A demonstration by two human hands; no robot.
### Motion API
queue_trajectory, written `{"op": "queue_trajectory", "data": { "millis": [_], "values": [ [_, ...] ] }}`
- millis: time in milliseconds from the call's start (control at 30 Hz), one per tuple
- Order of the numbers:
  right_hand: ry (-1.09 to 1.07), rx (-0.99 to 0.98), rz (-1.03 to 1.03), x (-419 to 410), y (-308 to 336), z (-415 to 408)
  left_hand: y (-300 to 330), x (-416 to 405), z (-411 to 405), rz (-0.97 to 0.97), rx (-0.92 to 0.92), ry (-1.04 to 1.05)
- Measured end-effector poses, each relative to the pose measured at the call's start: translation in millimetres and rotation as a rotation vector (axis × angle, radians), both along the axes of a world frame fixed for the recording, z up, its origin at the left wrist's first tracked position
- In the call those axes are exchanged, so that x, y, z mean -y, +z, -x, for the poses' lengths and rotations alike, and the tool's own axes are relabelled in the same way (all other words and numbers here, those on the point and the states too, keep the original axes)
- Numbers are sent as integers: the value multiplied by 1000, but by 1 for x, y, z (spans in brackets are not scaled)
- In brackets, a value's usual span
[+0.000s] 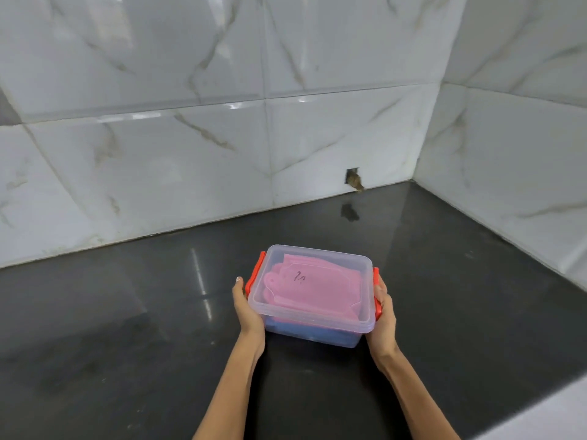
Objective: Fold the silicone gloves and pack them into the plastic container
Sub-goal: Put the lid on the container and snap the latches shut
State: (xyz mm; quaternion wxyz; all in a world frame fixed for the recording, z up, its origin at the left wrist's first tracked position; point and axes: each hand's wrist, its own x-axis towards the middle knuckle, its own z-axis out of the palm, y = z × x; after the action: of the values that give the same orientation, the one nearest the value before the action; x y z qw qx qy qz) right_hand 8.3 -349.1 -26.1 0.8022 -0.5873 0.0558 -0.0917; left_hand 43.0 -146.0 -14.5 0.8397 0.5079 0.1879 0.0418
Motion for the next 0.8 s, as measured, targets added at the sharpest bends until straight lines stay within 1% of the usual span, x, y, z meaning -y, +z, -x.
{"op": "queue_trajectory", "data": {
  "millis": [100, 233, 333, 433, 500, 600, 800],
  "values": [
    [-48, -8, 19, 13, 7, 12, 4, 23, -13, 40, -73, 56],
    [-140, -30, 80, 23, 10, 22, 10, 59, -12, -71, -111, 83],
    [-234, -40, 154, 23, 11, 26, 8, 81, -4, -194, -55, 29],
    [-338, 9, 208, 19, 10, 31, 3, 98, 5, -313, 90, -47],
    [-382, 49, 215, 15, 8, 33, -1, 107, 13, -305, 159, -143],
    [-453, 57, 218, 15, 7, 34, -6, 113, 23, -230, 167, -283],
    [-537, 61, 242, 15, 3, 33, -6, 113, 28, -229, 153, -375]
  ]
}}
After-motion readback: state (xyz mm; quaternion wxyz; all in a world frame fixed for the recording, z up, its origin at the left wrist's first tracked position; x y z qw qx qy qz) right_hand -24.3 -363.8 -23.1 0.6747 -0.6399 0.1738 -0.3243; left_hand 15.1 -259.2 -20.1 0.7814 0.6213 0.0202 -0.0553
